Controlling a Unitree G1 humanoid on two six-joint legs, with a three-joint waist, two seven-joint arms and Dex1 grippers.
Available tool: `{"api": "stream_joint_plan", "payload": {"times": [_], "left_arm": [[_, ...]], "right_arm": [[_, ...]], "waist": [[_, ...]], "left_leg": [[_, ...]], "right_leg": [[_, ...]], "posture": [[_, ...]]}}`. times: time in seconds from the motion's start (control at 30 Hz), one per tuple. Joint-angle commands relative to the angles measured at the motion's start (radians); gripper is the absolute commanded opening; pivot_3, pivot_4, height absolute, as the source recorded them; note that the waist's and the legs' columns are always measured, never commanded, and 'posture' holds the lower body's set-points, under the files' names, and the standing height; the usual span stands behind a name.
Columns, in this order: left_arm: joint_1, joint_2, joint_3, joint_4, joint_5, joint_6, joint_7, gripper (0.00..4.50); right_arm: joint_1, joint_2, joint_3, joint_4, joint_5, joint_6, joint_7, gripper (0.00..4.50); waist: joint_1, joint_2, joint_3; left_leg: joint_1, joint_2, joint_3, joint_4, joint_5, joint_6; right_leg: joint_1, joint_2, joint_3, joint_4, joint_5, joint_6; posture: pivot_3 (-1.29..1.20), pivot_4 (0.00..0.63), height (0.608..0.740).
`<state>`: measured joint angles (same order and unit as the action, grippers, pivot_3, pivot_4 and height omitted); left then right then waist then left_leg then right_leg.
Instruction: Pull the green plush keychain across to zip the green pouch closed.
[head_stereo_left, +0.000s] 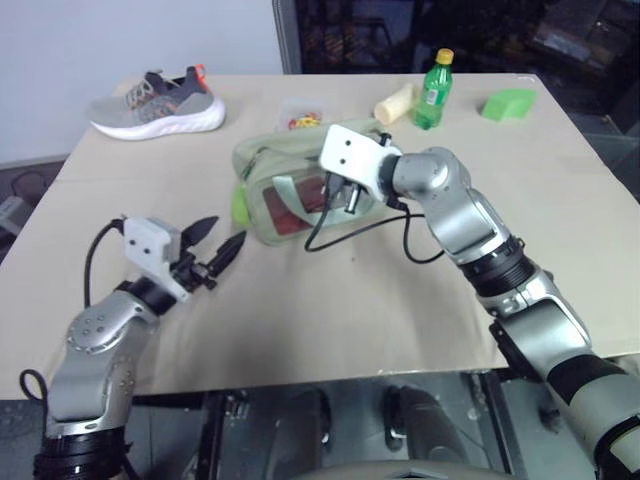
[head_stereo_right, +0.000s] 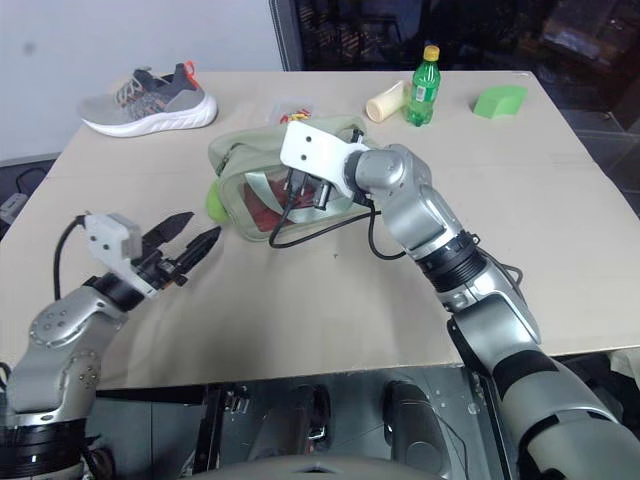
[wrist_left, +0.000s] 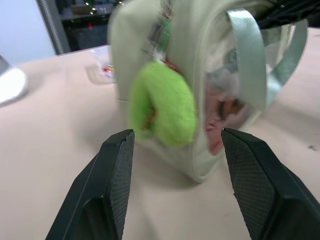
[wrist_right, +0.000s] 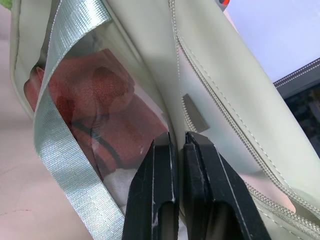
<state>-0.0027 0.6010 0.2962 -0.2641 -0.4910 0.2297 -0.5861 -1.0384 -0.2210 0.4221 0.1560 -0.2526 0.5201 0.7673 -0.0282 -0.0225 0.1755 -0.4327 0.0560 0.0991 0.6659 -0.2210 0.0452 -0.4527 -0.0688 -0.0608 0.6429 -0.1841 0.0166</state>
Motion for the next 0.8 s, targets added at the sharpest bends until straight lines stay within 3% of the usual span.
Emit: {"api": "stream_joint_plan", "payload": {"times": [0.03,0.23,0.27,0.3,0.43,0.57,0.8], "left_arm": [[-0.041,-0.009,-0.013,0.001,0.048,-0.003,0.040,2.85],[-0.089,0.006,-0.041,0.048,0.130,-0.041,0.038,2.85],[-0.099,0.003,-0.040,0.054,0.136,-0.044,0.038,2.31],[-0.103,0.010,-0.040,0.058,0.157,-0.058,0.038,2.08],[-0.102,0.030,-0.029,0.060,0.203,-0.101,0.031,0.09],[-0.102,0.106,0.002,0.054,0.265,-0.182,0.001,0.04],[-0.214,0.356,-0.028,0.138,0.441,-0.435,-0.117,0.04]], "right_arm": [[-0.019,-0.004,-0.011,-0.030,0.006,-0.010,0.002,0.00],[-0.020,-0.008,-0.012,-0.037,0.004,-0.005,0.003,0.00],[-0.021,-0.008,-0.013,-0.036,0.004,-0.005,0.003,0.00],[-0.021,-0.008,-0.013,-0.036,0.004,-0.005,0.002,0.00],[-0.021,-0.008,-0.014,-0.036,0.004,-0.003,0.001,0.00],[-0.020,-0.007,-0.015,-0.030,0.004,-0.006,-0.002,0.00],[-0.020,-0.001,-0.013,-0.019,0.006,-0.010,-0.005,0.00]], "waist": [[-0.001,0.000,0.000],[-0.005,0.000,0.000],[-0.005,0.000,0.000],[-0.006,0.000,0.000],[-0.007,0.000,0.000],[-0.007,0.000,0.000],[-0.005,0.000,0.000]], "left_leg": [[0.000,0.000,0.000,0.000,0.001,0.002],[0.000,0.000,0.002,0.000,0.001,0.002],[0.000,0.000,0.002,0.000,0.001,0.002],[0.000,0.000,0.003,0.000,0.001,0.002],[-0.001,0.000,0.002,0.000,0.001,0.002],[-0.001,0.000,0.002,0.000,0.001,0.002],[-0.001,0.000,0.001,-0.001,-0.001,-0.002]], "right_leg": [[0.000,0.000,0.000,0.000,0.000,0.000],[0.000,0.000,0.000,0.000,0.001,0.001],[0.000,0.000,0.000,0.000,0.001,0.001],[0.000,0.000,0.000,0.000,0.001,0.001],[0.000,0.000,0.000,0.000,0.000,0.001],[0.000,0.000,-0.001,-0.001,0.000,0.000],[-0.001,-0.001,-0.001,-0.001,0.000,0.000]], "posture": [[0.00,0.150,0.740],[0.00,0.150,0.740],[0.00,0.150,0.740],[0.00,0.150,0.740],[0.00,0.150,0.740],[0.00,0.150,0.740],[0.00,0.150,0.740]]}}
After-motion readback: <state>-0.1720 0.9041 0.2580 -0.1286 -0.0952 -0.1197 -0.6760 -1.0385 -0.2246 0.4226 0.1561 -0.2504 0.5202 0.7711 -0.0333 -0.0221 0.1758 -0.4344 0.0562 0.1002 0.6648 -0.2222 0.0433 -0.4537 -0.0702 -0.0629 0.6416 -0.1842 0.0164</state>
